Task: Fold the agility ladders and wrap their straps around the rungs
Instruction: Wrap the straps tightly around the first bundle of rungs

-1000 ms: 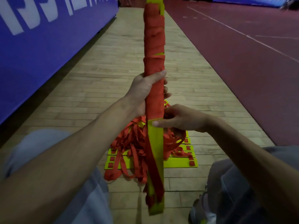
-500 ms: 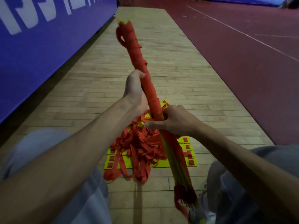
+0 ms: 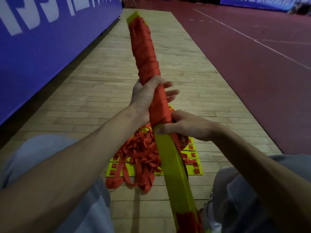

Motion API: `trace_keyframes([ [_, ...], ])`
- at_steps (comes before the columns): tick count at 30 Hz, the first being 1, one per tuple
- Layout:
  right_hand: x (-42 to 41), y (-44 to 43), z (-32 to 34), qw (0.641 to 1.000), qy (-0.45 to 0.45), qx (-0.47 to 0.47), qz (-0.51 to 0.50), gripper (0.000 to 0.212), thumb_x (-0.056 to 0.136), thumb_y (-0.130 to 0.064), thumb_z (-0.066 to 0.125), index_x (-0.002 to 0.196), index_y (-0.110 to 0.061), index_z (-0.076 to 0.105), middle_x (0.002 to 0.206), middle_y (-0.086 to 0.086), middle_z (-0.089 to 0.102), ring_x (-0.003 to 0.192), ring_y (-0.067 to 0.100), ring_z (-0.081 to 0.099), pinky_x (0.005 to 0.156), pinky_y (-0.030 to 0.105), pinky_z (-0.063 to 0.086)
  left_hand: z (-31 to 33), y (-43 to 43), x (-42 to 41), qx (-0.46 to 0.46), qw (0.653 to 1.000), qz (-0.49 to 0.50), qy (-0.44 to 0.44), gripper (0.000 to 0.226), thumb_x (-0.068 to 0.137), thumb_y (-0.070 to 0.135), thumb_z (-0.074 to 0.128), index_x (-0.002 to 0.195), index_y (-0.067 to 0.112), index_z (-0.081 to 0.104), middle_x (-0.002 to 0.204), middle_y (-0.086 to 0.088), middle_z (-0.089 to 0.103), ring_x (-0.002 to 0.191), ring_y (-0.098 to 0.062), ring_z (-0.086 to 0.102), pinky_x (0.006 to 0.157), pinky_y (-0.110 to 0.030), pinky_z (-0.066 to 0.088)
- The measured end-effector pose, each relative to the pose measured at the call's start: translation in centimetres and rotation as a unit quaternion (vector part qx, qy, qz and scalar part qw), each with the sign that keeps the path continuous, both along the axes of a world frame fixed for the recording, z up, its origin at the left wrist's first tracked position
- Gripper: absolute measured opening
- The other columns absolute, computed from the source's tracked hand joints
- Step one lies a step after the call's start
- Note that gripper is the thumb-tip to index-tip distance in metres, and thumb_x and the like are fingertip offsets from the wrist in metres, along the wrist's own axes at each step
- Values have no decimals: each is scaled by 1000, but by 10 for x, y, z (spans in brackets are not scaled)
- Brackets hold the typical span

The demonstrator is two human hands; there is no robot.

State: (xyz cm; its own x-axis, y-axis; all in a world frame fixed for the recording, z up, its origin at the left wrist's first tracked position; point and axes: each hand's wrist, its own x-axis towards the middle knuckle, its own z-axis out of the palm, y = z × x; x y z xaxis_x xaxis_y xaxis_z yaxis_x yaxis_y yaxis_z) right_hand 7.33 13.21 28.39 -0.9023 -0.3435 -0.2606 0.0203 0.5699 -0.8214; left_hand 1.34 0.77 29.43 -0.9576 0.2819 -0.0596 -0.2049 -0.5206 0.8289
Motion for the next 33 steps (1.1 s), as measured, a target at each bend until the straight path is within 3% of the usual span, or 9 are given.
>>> trace_keyframes([
  [6, -5, 22, 9, 994, -48, -28, 95, 35, 86, -23, 70, 115, -4, 65, 103, 24, 64, 79, 26, 58, 65, 34, 53, 17, -12, 0, -72, 997, 4, 33, 12, 87, 0, 62, 92, 7, 53, 65, -7, 64, 50, -23, 63, 49, -27, 53],
  [11, -8, 23, 14, 997, -6, 21, 77, 12, 94, -6, 61, 102, -2, 69, 82, 6, 70, 56, 14, 53, 53, 28, 46, 19, -18, -4, -105, 993, 22, 47, 17, 85, 0, 63, 91, 11, 51, 65, -8, 58, 50, -21, 56, 49, -29, 50],
  [15, -10, 10, 12, 998, -9, 32, 55, 30, 99, -1, 39, 85, -9, 65, 78, 14, 73, 60, 21, 60, 57, 29, 48, 10, -14, -11, -143, 984, 85, 65, 25, 85, 2, 68, 98, 12, 49, 68, -10, 57, 47, -23, 55, 51, -33, 51],
  [18, -9, 2, 9, 998, 17, 55, 34, 32, 95, 0, 37, 68, -8, 54, 66, 10, 69, 53, 10, 58, 55, 20, 44, 5, -13, -17, -149, 978, 134, 65, 28, 83, 3, 72, 95, 17, 50, 71, -6, 58, 52, -19, 57, 56, -34, 53],
  [21, -6, -3, 6, 987, 73, 135, 45, 33, 97, -23, 52, 67, -10, 56, 60, -1, 66, 49, 4, 53, 54, 21, 39, 2, -12, -18, -182, 969, 153, 68, 27, 85, 12, 71, 99, 19, 49, 75, -3, 60, 54, -15, 59, 58, -33, 56],
  [24, -4, -7, -4, 964, 146, 221, 10, 60, 80, -69, 59, 64, -12, 58, 58, 0, 60, 53, 12, 52, 53, 26, 38, 9, -11, -10, -172, 981, 86, 16, 34, 79, 25, 59, 106, 11, 43, 75, -7, 54, 59, -18, 54, 58, -33, 49],
  [26, -4, -8, -12, 954, 172, 243, -24, 73, 70, -81, 57, 67, -8, 62, 60, 9, 61, 54, 18, 54, 54, 31, 40, 11, -12, -4, -139, 990, 18, 1, 39, 66, 25, 51, 100, 12, 40, 72, -3, 42, 62, -16, 44, 58, -32, 42],
  [29, -5, -7, -14, 959, 155, 227, -68, 59, 76, -68, 62, 63, -11, 61, 60, 9, 61, 52, 18, 54, 53, 32, 42, 11, -13, -1, -119, 992, -24, 27, 2, 81, 11, 47, 82, 12, 45, 73, -2, 39, 67, -15, 40, 58, -30, 41],
  [33, -5, -10, -4, 980, 117, 135, -90, 39, 85, -43, 62, 58, -19, 49, 55, -2, 48, 50, 13, 43, 52, 30, 36, 16, -18, -4, -124, 986, -69, 91, 7, 89, 5, 57, 88, 11, 60, 75, 2, 57, 69, -9, 58, 60, -27, 50],
])
